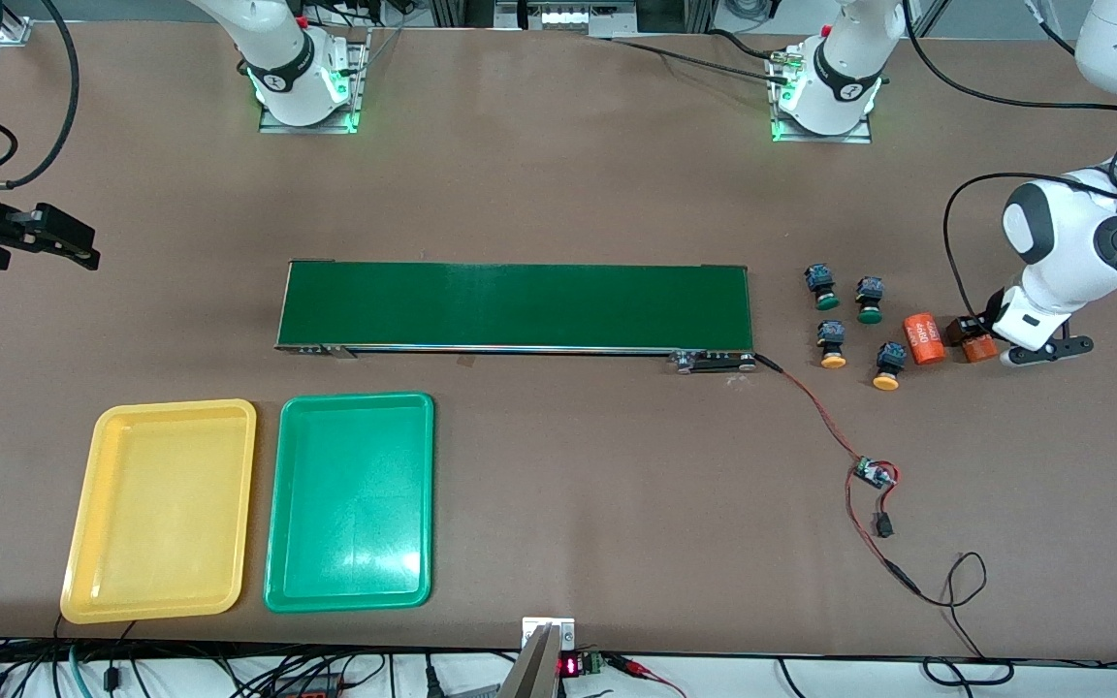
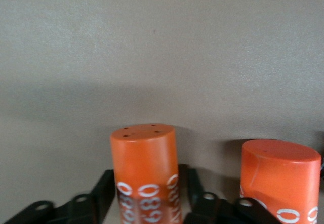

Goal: Sort buttons by color to trays

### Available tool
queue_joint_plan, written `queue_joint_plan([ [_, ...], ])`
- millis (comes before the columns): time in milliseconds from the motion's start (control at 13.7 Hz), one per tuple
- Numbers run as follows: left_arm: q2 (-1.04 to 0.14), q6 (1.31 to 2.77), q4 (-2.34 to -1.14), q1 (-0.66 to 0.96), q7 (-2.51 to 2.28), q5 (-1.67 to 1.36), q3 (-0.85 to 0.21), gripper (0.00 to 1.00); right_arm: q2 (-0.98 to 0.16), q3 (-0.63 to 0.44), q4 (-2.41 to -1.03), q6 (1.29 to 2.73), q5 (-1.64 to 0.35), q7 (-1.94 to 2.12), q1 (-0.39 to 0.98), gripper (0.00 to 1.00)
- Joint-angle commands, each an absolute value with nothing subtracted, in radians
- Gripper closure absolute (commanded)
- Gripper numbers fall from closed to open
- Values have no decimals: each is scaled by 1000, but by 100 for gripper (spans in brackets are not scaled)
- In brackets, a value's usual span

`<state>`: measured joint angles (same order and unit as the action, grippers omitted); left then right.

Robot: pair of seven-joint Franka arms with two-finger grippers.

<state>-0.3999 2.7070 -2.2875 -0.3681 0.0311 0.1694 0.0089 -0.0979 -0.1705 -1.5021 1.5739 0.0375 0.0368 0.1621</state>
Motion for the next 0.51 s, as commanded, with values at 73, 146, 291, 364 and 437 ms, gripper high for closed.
queue_joint_plan([
  [73, -335, 2650, -2263, -380, 64, 190, -12, 70, -78, -164, -1525, 1571, 32, 43, 155, 0],
  [146, -309, 2570, -2228, -376, 87, 190, -14, 71, -77, -164, -1526, 1572, 32, 43, 155, 0],
  [291, -285, 2328, -2101, -377, 135, 190, -53, 71, -77, -164, -1526, 1575, 32, 43, 156, 0],
  [364, -285, 2201, -2032, -380, 167, 187, -69, 71, -77, -164, -1526, 1575, 32, 43, 156, 0],
  [437, -287, 2090, -1960, -377, 185, 183, -89, 72, -77, -166, -1526, 1575, 32, 43, 153, 0],
])
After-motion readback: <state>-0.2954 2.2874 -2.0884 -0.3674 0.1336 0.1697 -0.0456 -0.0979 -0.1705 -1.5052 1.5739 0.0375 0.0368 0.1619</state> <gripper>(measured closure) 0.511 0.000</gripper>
